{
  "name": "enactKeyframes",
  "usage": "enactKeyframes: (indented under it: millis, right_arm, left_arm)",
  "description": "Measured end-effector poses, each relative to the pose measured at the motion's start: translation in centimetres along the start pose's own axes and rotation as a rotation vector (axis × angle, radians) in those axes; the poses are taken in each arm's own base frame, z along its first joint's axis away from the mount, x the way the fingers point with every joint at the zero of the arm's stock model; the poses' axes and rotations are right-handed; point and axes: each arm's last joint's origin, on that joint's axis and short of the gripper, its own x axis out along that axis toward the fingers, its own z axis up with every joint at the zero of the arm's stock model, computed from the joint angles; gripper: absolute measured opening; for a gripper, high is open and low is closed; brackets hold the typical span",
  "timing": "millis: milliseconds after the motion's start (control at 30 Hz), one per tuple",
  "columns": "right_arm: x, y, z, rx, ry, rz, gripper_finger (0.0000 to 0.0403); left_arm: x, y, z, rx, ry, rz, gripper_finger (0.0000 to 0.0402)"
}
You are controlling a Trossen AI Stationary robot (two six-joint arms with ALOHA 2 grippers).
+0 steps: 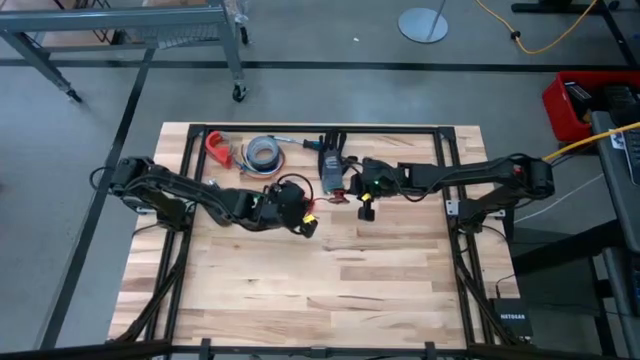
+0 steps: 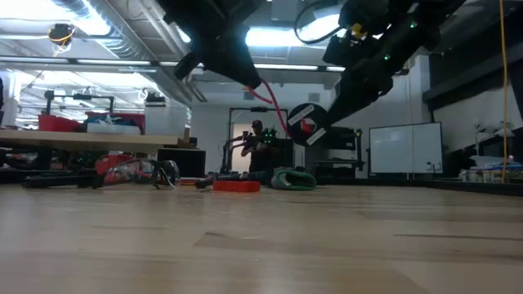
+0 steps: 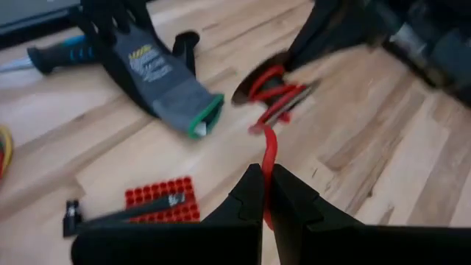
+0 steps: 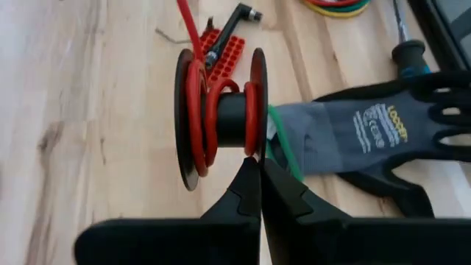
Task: Coil cords
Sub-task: Coil the orange wire into the black spool
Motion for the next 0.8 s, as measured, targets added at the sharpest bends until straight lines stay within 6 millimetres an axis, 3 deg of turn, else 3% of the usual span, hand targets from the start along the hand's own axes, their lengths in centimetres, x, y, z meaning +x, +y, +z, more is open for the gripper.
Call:
enactKeyframes:
  millis: [233, 400, 800]
  right_arm:
    - [1.7, 0.3, -0.4, 0.072, 0.033, 0.033, 0.0001]
    - [2.7, 0.4, 0.1, 0.112, -0.034, 0.071, 0.0001]
    - [2.7, 0.6, 1.1, 0.171, -0.147, 0.187, 0.0001]
  left_arm:
    - [0.7, 0.5, 1.7, 0.001, -0.057, -0.032, 0.0000]
    - [1.1, 0.6, 2.8, -0.010, -0.098, -0.085, 0.0000]
    - [1.9, 1.3, 3.4, -0.031, -0.079, -0.084, 0.0000]
